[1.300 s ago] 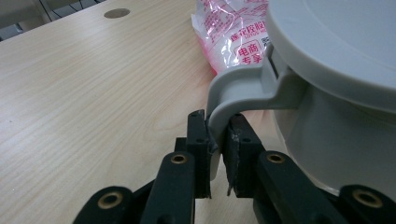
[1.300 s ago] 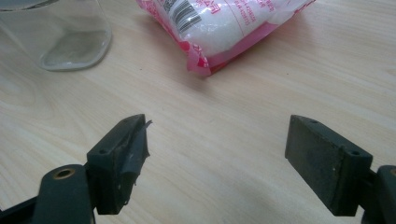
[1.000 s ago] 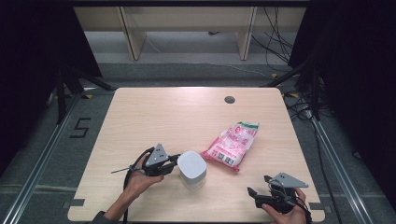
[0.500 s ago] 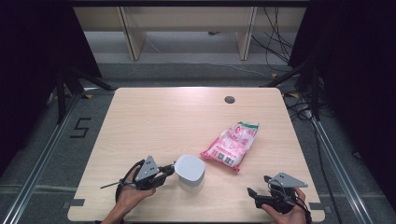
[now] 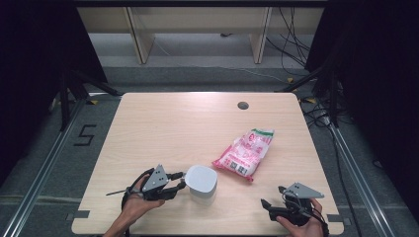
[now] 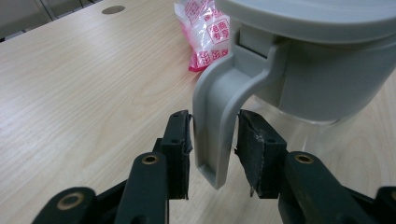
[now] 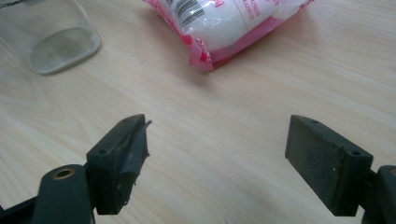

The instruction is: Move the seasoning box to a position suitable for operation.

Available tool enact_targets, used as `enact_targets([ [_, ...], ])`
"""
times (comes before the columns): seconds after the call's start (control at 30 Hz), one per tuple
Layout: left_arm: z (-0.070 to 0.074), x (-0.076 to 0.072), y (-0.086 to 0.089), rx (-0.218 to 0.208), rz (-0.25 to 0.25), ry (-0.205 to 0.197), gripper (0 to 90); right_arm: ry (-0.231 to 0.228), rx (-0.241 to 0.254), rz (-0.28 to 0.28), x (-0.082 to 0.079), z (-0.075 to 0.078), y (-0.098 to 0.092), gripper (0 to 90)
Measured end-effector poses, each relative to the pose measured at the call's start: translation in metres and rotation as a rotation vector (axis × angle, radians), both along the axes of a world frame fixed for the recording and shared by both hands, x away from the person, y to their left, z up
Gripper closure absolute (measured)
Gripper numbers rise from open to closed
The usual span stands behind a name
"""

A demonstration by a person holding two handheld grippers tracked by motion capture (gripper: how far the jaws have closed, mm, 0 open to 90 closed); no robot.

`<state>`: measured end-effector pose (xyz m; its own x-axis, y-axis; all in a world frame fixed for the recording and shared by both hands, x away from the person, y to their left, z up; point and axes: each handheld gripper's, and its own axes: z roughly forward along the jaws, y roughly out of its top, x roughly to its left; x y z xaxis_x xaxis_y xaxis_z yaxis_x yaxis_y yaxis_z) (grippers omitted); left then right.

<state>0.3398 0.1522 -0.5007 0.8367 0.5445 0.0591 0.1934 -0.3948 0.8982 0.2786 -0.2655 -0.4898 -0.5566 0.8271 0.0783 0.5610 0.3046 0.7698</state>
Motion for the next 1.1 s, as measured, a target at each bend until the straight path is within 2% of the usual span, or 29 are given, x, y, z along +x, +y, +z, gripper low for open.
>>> enact_targets([
  [0.03, 0.001, 0.001, -0.001, 0.004, -0.008, -0.005, 64.6, 0.001, 0.001, 0.0, 0.0, 0.0, 0.0, 21.9],
  [0.07, 0.002, 0.003, -0.003, -0.011, -0.02, -0.01, 66.9, -0.011, -0.016, 0.008, 0.001, -0.001, -0.001, 22.0],
  [0.1, 0.003, 0.003, -0.003, -0.012, -0.025, -0.008, 67.5, 0.004, -0.02, -0.003, 0.0, 0.0, 0.0, 22.0],
  [0.17, 0.003, 0.004, -0.003, 0.003, -0.026, -0.017, 69.8, 0.012, 0.0, 0.013, 0.0, 0.001, -0.001, 22.0],
  [0.23, 0.003, 0.005, -0.001, -0.002, -0.032, -0.009, 71.0, 0.007, -0.018, 0.0, 0.0, 0.0, 0.0, 22.1],
  [0.43, 0.004, 0.0, 0.005, -0.006, -0.058, 0.011, 69.8, 0.015, -0.002, 0.016, -0.001, 0.001, 0.0, 22.2],
  [0.5, 0.005, -0.003, 0.009, -0.011, -0.082, 0.027, 69.4, 0.007, -0.014, 0.015, 0.0, 0.0, -0.001, 22.2],
  [0.53, 0.006, -0.004, 0.011, -0.003, -0.099, 0.026, 68.5, 0.019, -0.008, 0.016, 0.0, 0.0, 0.0, 22.2],
  [0.6, 0.006, -0.004, 0.011, -0.02, -0.116, 0.039, 67.9, 0.018, -0.01, 0.014, 0.0, 0.0, 0.0, 22.2],
  [0.63, 0.005, -0.003, 0.011, -0.022, -0.124, 0.043, 66.7, 0.039, 0.003, -0.019, -0.003, 0.001, 0.003, 22.3],
  [0.67, 0.005, -0.002, 0.011, -0.028, -0.136, 0.054, 66.3, 0.042, 0.006, -0.02, -0.004, 0.001, 0.003, 22.3],
  [0.7, 0.005, -0.001, 0.011, -0.026, -0.147, 0.054, 66.3, -0.004, -0.027, 0.008, -0.001, 0.001, 0.001, 22.3],
  [0.73, 0.005, -0.001, 0.01, -0.027, -0.173, 0.074, 66.5, 0.031, -0.003, -0.007, -0.003, 0.001, 0.003, 22.3],
  [0.77, 0.005, -0.001, 0.01, -0.027, -0.173, 0.074, 66.4, 0.031, -0.003, -0.007, -0.003, 0.001, 0.003, 22.3],
  [0.8, 0.004, -0.003, 0.007, -0.026, -0.197, 0.077, 66.3, 0.013, -0.011, 0.008, -0.001, 0.0, 0.001, 22.3],
  [0.83, 0.004, -0.003, 0.007, -0.026, -0.197, 0.077, 66.4, 0.013, -0.011, 0.008, -0.001, 0.0, 0.001, 22.3],
  [0.87, 0.004, -0.004, 0.006, -0.014, -0.194, 0.069, 66.4, 0.042, 0.006, -0.019, -0.004, 0.001, 0.003, 22.3],
  [0.9, 0.005, -0.003, 0.006, -0.005, -0.194, 0.07, 67.0, 0.021, 0.003, -0.009, -0.002, 0.0, 0.003, 22.3],
  [0.97, 0.005, -0.004, 0.006, -0.003, -0.193, 0.072, 67.2, 0.04, 0.007, -0.019, -0.004, 0.001, 0.003, 22.4],
  [1.1, 0.006, -0.006, 0.004, 0.017, -0.168, 0.04, 68.1, 0.03, -0.003, -0.011, -0.002, 0.001, 0.003, 22.4],
])
